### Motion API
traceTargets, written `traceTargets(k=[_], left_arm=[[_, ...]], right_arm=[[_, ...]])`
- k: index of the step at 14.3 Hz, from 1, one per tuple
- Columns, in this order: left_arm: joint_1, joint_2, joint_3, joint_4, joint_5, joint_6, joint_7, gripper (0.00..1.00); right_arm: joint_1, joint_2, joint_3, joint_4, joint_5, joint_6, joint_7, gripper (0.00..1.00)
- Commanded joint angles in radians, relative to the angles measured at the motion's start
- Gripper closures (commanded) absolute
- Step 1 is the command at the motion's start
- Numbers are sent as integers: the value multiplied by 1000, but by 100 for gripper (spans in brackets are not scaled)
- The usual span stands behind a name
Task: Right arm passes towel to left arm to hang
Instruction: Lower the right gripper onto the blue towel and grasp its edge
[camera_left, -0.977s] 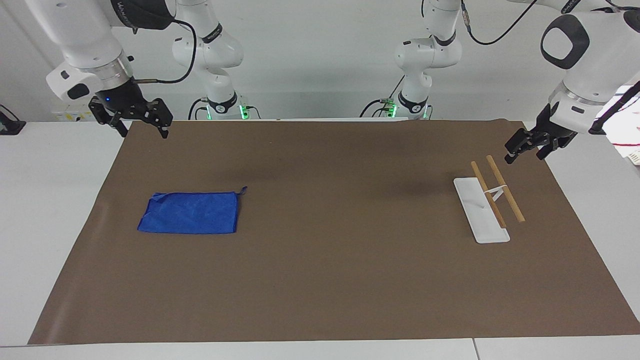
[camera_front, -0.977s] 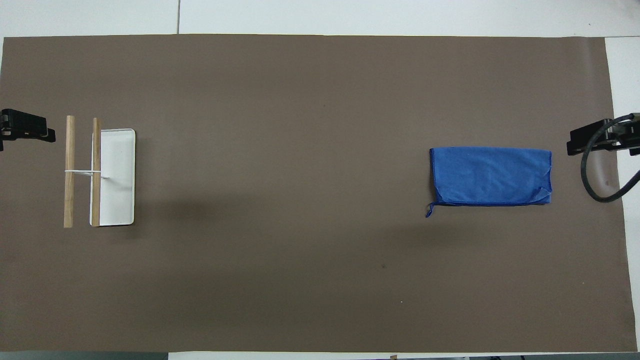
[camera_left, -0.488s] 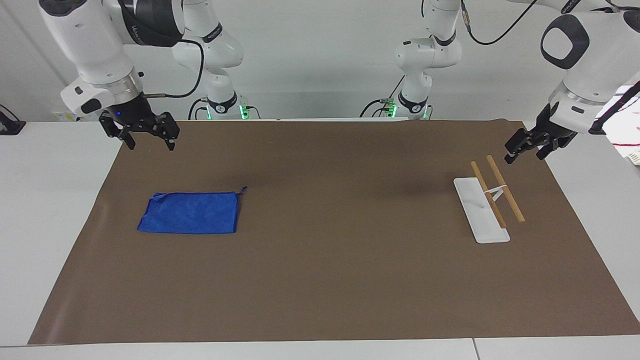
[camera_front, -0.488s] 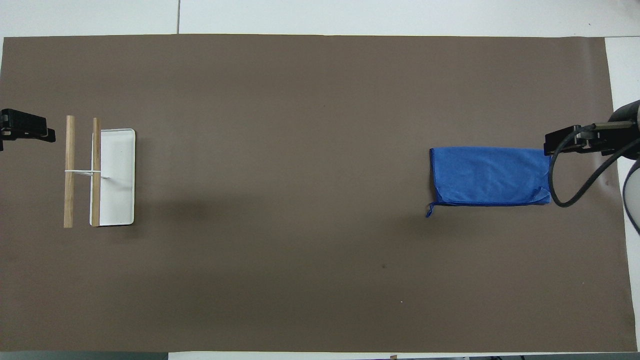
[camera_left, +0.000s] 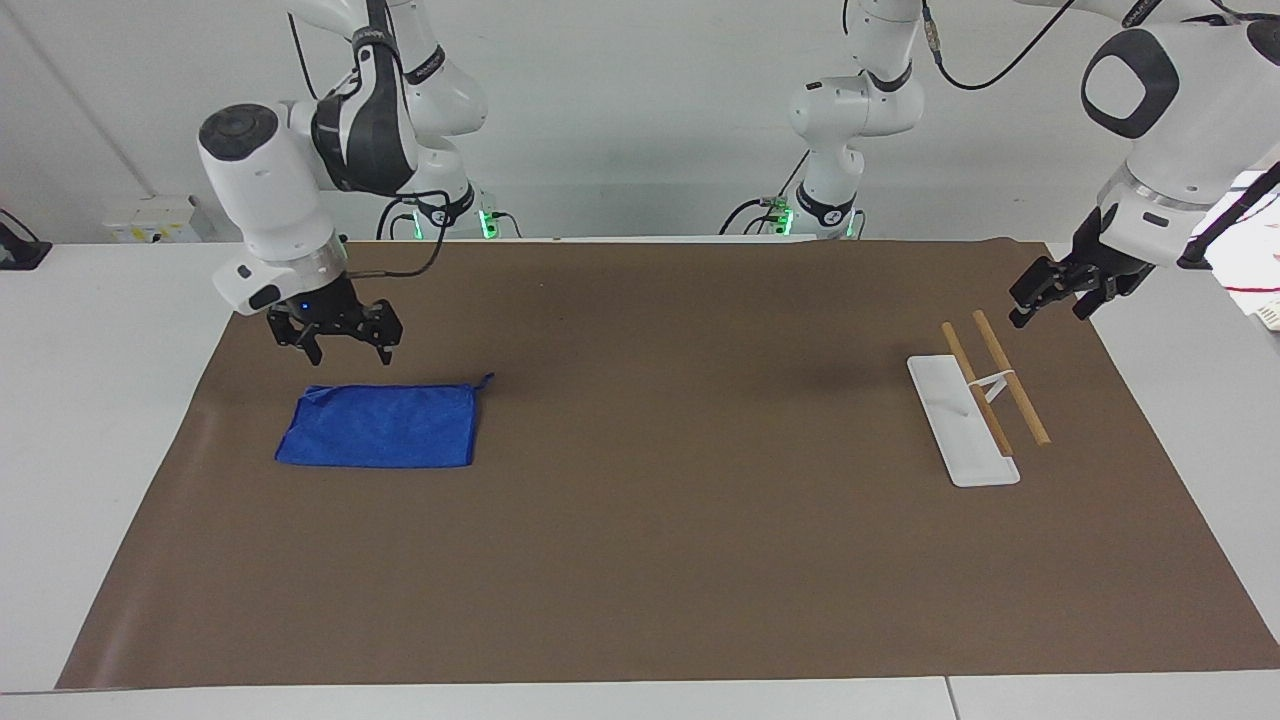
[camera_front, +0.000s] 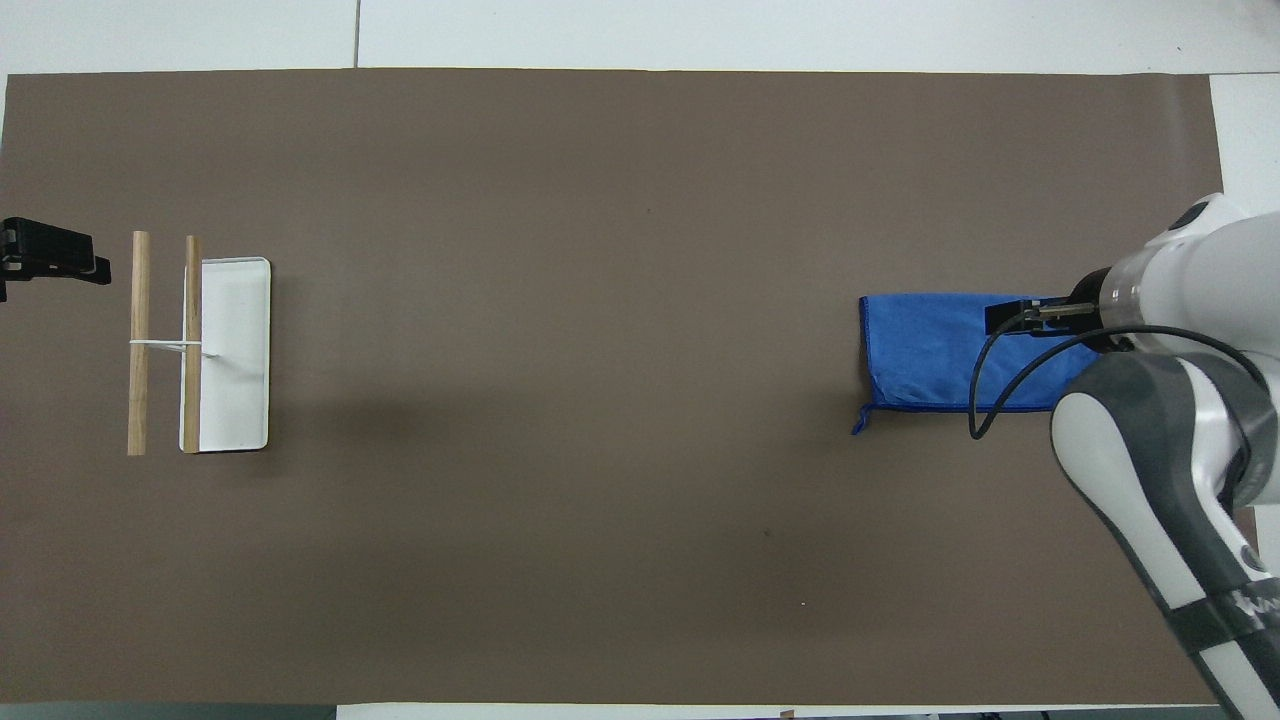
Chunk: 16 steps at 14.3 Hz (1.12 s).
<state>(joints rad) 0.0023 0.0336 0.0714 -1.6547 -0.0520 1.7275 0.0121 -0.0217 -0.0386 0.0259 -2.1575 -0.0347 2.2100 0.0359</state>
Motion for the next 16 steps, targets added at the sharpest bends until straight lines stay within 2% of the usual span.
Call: traceTargets(k=[1, 4, 10, 13, 14, 15, 16], left_arm=[[-7, -28, 4, -28, 21, 7, 0, 0], [-7, -28, 4, -28, 21, 7, 0, 0], [-7, -28, 4, -28, 21, 7, 0, 0], [-7, -28, 4, -28, 21, 7, 0, 0], [-7, -28, 5, -28, 21, 7, 0, 0], [-7, -28, 4, -28, 21, 7, 0, 0], [-7, -28, 4, -28, 21, 7, 0, 0]], right_arm=[[-42, 29, 5, -85, 15, 132, -43, 0], [-78, 101, 5, -85, 48, 221, -96, 0], [-83, 219, 5, -84, 98, 312, -97, 0], [-75, 232, 5, -84, 98, 326, -128, 0], [-75, 232, 3, -85, 98, 324, -148, 5], [-75, 232, 5, -85, 98, 321, -154, 15], [-75, 232, 5, -85, 98, 318, -157, 35]])
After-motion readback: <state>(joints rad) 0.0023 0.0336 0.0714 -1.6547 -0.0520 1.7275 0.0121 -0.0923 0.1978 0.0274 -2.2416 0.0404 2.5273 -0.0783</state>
